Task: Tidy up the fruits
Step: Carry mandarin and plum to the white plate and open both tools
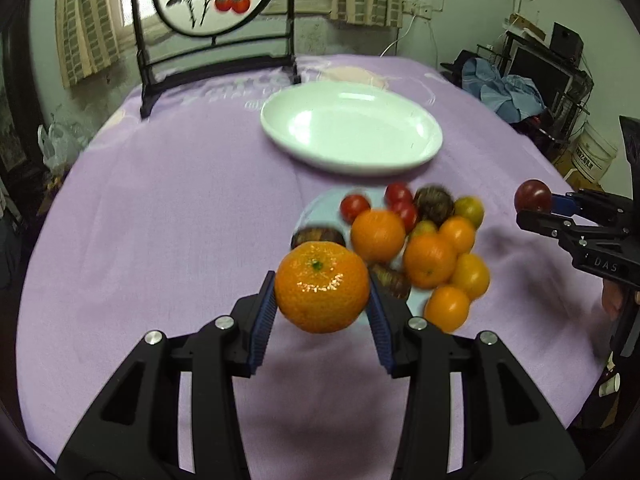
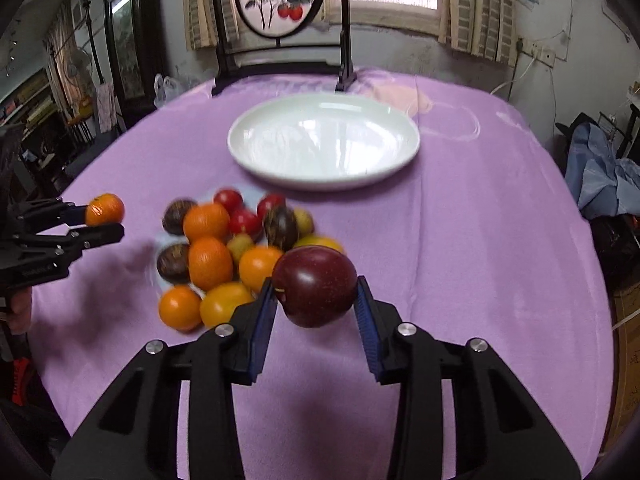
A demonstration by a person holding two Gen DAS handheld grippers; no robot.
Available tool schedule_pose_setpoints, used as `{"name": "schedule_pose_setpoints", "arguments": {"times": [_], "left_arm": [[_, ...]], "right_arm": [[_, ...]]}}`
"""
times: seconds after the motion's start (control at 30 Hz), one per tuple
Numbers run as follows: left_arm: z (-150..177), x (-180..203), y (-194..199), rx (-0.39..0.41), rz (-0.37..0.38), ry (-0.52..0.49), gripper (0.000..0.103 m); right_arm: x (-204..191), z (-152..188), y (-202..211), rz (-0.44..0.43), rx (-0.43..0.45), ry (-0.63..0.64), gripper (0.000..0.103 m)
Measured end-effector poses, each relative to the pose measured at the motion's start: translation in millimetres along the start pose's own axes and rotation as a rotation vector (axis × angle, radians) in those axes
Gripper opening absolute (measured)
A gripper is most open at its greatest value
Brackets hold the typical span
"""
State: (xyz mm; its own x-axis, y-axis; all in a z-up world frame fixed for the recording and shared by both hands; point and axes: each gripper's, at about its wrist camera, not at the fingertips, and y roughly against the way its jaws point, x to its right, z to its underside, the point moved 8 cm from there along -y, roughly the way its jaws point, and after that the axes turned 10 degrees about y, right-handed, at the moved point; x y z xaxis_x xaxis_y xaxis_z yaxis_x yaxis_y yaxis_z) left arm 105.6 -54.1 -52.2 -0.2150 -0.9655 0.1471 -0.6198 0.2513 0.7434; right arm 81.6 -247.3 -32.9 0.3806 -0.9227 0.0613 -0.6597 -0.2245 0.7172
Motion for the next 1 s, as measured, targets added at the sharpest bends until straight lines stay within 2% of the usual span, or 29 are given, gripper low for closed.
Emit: {"name": "schedule_pose_setpoints", "arguments": {"times": [0.07,0.17,0.37,0.5,0.6,0.63,0.67,0.7,0.73,0.83,1.0], "left_arm": [[-26.3,13.2,0.9,0.045,0.006,-0.037,0.044],[-55.4,25.2,-19.1,0.057,-0.024,-0.07,0.044],[-104.4,35.7,-102.4,-0.027,-0.012,0.0,0.044],[-109.4,27.2,-144.6,-0.096,-0.03,0.054,0.044],[-110.6,21.7,-162.1,-0.12,-0.027,0.09,0.047],[-111.1,20.3,-164.5,-0.122,-0.021,0.101,0.052],[-112.6,20.1,-165.1,-0.116,-0.017,0.11,0.066],[-116.3,19.2,-162.3,-0.097,-0.018,0.117,0.073],[-119.4,18.3,-158.3,-0.082,-0.019,0.124,0.086],[-127.2,16.9,-135.6,-0.016,0.009,0.149,0.09],[-112.9,7.8,-103.1,0.013,0.017,0.164,0.09]], "right_arm": [[11.1,-20.9,-1.3,0.025,0.029,-0.009,0.04],[26.0,-45.9,-19.5,0.022,0.035,-0.032,0.04],[40.8,-79.8,-91.6,0.008,-0.041,-0.031,0.04],[45.4,-81.8,-127.1,0.017,-0.104,-0.025,0.041],[47.5,-76.9,-144.4,0.014,-0.15,-0.038,0.041],[48.1,-75.4,-148.0,0.013,-0.158,-0.042,0.041],[50.4,-74.6,-151.1,0.022,-0.157,-0.05,0.041],[51.6,-75.1,-149.5,0.027,-0.146,-0.059,0.043],[52.9,-74.9,-147.6,0.025,-0.139,-0.067,0.043],[53.5,-73.9,-132.7,0.01,-0.106,-0.097,0.044],[53.9,-63.4,-102.7,-0.01,-0.069,-0.153,0.048]]}}
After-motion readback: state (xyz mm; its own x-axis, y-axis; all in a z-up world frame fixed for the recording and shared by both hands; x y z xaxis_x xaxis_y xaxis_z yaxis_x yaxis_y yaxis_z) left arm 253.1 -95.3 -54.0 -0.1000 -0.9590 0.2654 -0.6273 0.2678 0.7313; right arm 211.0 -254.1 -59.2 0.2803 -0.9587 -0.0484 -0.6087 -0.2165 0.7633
